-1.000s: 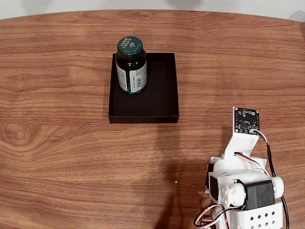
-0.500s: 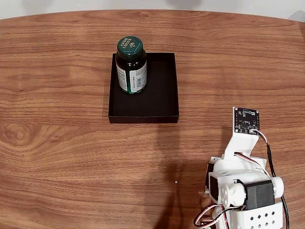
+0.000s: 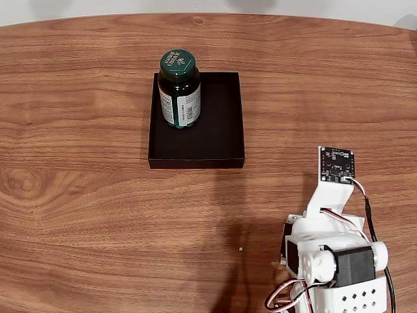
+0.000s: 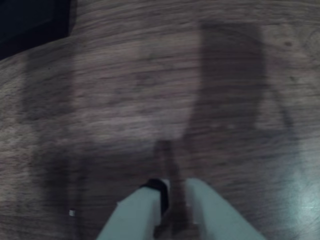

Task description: Pick up the pill bottle and place it in the black box.

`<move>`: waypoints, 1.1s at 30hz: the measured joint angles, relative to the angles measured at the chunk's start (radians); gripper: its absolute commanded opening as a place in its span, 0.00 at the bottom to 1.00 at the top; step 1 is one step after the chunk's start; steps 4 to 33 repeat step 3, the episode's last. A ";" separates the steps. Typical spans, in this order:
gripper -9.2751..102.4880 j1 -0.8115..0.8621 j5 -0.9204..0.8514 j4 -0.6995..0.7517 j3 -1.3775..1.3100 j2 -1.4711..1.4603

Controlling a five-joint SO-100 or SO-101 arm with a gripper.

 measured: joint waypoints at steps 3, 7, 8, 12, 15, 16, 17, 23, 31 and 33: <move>0.08 0.000 0.000 0.000 0.000 0.000; 0.08 0.000 0.000 0.000 0.000 0.000; 0.08 0.000 0.000 0.000 0.000 0.000; 0.08 0.000 0.000 0.000 0.000 0.000; 0.08 0.000 0.000 0.000 0.000 0.000; 0.08 0.000 0.000 0.000 0.000 0.000; 0.08 0.000 0.000 0.000 0.000 0.000; 0.08 0.000 0.000 0.000 0.000 0.000; 0.08 0.000 0.000 0.000 0.000 0.000; 0.08 0.000 0.000 0.000 0.000 0.000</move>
